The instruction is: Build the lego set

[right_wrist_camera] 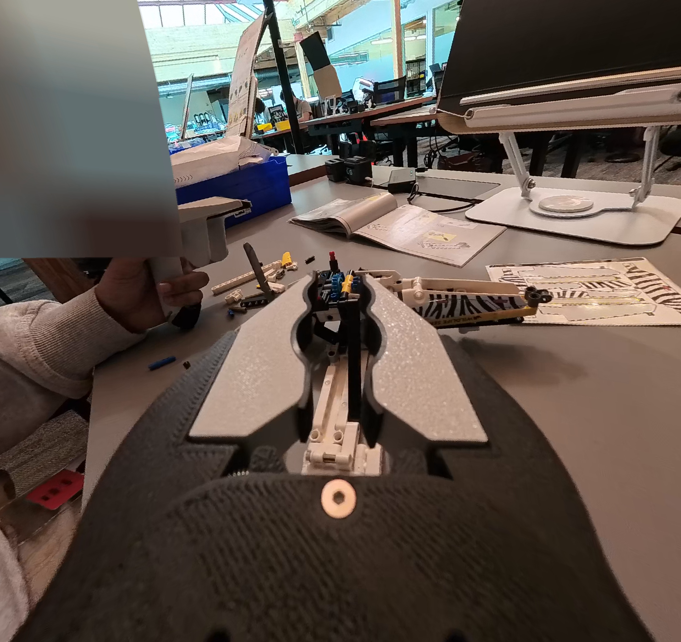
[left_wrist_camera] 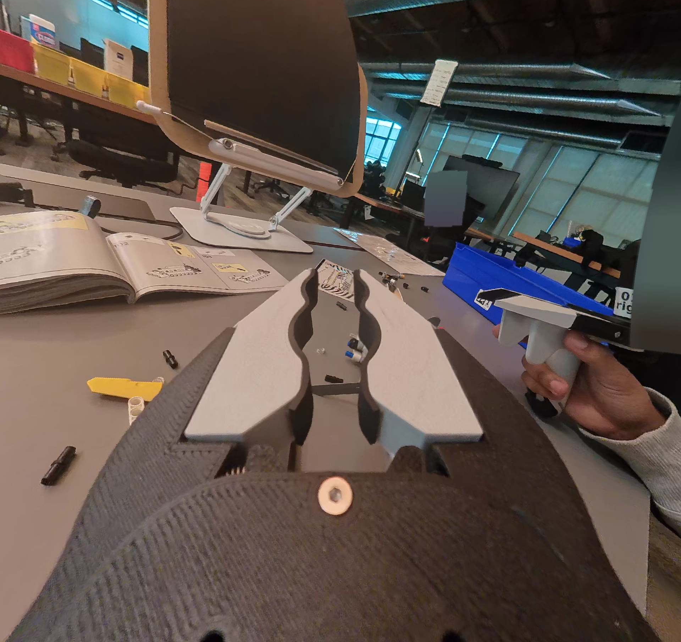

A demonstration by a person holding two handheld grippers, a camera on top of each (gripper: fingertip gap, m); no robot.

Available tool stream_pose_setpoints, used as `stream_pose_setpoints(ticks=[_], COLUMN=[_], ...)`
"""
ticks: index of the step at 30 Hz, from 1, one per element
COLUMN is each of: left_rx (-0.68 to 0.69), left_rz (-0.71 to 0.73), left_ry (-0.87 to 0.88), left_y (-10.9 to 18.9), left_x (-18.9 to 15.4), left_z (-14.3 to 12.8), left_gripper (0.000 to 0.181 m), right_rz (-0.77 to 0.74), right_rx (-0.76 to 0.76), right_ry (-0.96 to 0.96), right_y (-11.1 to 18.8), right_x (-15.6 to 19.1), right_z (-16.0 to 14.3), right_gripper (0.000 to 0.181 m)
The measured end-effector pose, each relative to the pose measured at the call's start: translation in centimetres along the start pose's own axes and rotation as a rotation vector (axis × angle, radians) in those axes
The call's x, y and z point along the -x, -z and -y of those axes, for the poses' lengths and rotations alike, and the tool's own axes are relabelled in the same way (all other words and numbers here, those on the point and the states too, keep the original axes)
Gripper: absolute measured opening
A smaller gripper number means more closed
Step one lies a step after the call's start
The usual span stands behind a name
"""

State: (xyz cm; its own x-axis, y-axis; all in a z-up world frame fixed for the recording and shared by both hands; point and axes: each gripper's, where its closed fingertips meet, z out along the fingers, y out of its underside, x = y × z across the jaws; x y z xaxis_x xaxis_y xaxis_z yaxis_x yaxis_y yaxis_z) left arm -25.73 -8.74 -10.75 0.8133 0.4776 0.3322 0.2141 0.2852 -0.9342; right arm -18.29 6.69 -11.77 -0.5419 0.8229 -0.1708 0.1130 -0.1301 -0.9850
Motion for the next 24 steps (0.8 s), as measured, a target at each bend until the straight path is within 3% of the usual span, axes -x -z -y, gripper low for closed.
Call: stream_pose_setpoints(ticks=[4,7,9,13,15,18,21,24], left_rx=[0.016,0.129,0.208,0.384,0.532,0.766,0.789,0.785], left_rz=[0.022,0.078,0.198,0.508,0.584,0.6,0.554,0.5], left_ry=[0.032,-0.002,-0.13,-0.3,-0.254,-0.139,-0.084,-0.073], left_y=[-0.4,-1.5,-2.9,-6.3,-7.4,-7.7,-8.2,-8.5], left_x=[0.7,2.8,6.1,16.6,21.3,24.8,24.5,23.7], left_z=[0.2,1.0,2.3,3.6,1.9,-3.0,-4.6,-4.7], left_gripper=[0.036,0.049,0.064,0.098,0.097,0.096,0.093,0.072], right_rz=[-0.039,-0.065,-0.051,-0.032,-0.037,-0.051,-0.058,-0.041], right_rx=[0.012,0.003,-0.009,-0.012,-0.01,-0.01,-0.019,-0.019], right_ry=[0.025,0.03,0.016,0.01,0.021,0.032,0.026,0.006], right_y=[0.0,0.1,0.2,0.2,0.2,0.3,0.5,0.4], right_x=[-0.8,-1.3,-1.2,-0.7,-0.7,-0.9,-1.1,-1.0], right_z=[-0.1,0.1,0.3,0.3,0.3,0.3,0.4,0.4], right_gripper=[0.02,0.02,0.02,0.02,0.019,0.019,0.018,0.018])
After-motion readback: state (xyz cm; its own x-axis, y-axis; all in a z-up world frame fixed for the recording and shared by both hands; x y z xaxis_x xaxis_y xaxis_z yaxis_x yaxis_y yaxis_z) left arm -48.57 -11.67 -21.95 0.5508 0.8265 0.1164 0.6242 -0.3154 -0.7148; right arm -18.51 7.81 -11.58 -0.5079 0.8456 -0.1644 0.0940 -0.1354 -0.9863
